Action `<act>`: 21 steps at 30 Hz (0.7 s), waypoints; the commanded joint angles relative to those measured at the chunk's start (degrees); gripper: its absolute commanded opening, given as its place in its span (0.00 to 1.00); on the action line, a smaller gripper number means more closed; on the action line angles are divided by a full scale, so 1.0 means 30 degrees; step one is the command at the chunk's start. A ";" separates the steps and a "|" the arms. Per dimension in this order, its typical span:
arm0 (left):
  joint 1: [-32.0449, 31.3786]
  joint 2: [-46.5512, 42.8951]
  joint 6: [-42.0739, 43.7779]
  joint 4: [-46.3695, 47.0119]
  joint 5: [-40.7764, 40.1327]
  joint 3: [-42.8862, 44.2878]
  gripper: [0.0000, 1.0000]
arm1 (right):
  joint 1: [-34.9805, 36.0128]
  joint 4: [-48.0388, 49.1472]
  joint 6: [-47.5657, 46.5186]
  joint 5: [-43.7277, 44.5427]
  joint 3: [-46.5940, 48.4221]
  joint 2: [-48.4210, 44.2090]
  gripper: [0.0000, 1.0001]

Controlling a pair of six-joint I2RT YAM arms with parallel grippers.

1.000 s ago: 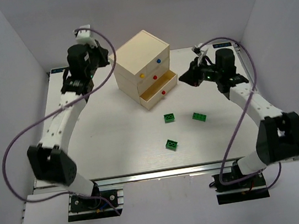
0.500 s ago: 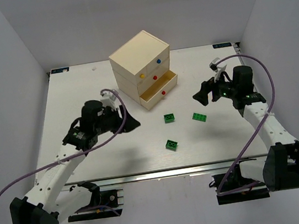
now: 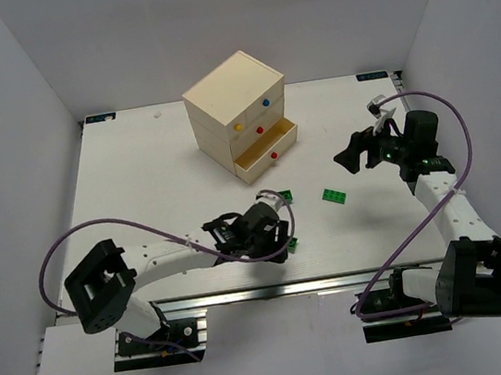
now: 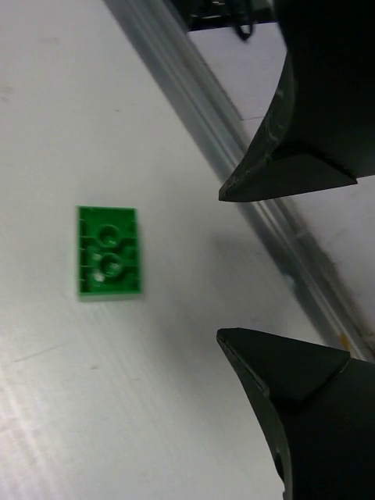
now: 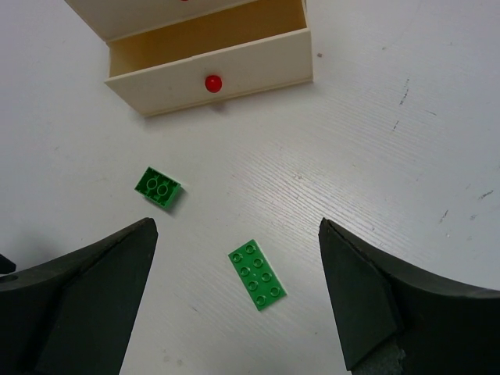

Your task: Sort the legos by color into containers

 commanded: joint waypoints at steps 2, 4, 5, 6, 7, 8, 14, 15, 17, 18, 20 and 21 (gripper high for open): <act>-0.1019 0.0930 -0.0181 0.0502 -0.5438 0.2745 0.76 | -0.0435 0.0519 0.0160 -0.0950 -0.0060 -0.0353 0.89; -0.1253 0.1722 -0.0615 -0.0548 -0.6405 0.3710 0.82 | -0.0495 0.0460 0.0160 -0.1213 -0.0089 -0.0353 0.89; -0.1427 0.3003 -0.0937 -0.1278 -0.6756 0.5136 0.85 | -0.0553 0.0460 0.0160 -0.1273 -0.0089 -0.0353 0.89; -0.1429 0.3799 -0.1260 -0.3228 -0.7311 0.6021 0.86 | -0.0583 0.0460 0.0160 -0.1360 -0.0118 -0.0324 0.89; -0.1429 0.4590 -0.2191 -0.4350 -0.7548 0.6929 0.86 | -0.0641 0.0460 0.0189 -0.1448 -0.0090 -0.0352 0.89; -0.1661 0.5439 -0.2722 -0.5289 -0.7725 0.8649 0.88 | -0.0699 0.0460 0.0189 -0.1478 -0.0118 -0.0353 0.89; -0.2657 0.9812 -0.5189 -1.0104 -0.8546 1.2649 0.90 | -0.0875 0.0460 0.0306 -0.1829 -0.0148 -0.0352 0.89; -0.2660 0.9812 -0.5305 -1.0016 -0.8605 1.2738 0.90 | -0.0934 0.0460 0.0335 -0.1859 -0.0148 -0.0353 0.89; -0.2835 0.9667 -0.5510 -0.9987 -0.8985 1.2768 0.91 | -0.0964 0.0460 0.0394 -0.2005 -0.0177 -0.0353 0.89; -0.2835 0.9608 -0.5540 -1.0015 -0.9131 1.2855 0.91 | -0.1051 0.0489 0.0423 -0.2035 -0.0177 -0.0324 0.89; -0.3011 0.9607 -0.5540 -1.0161 -0.9426 1.2914 0.91 | -0.1139 0.0518 0.0482 -0.2210 -0.0177 -0.0353 0.89; -0.3011 0.9694 -0.5424 -1.0162 -0.9339 1.2856 0.91 | -0.1169 0.0547 0.0511 -0.2269 -0.0206 -0.0324 0.89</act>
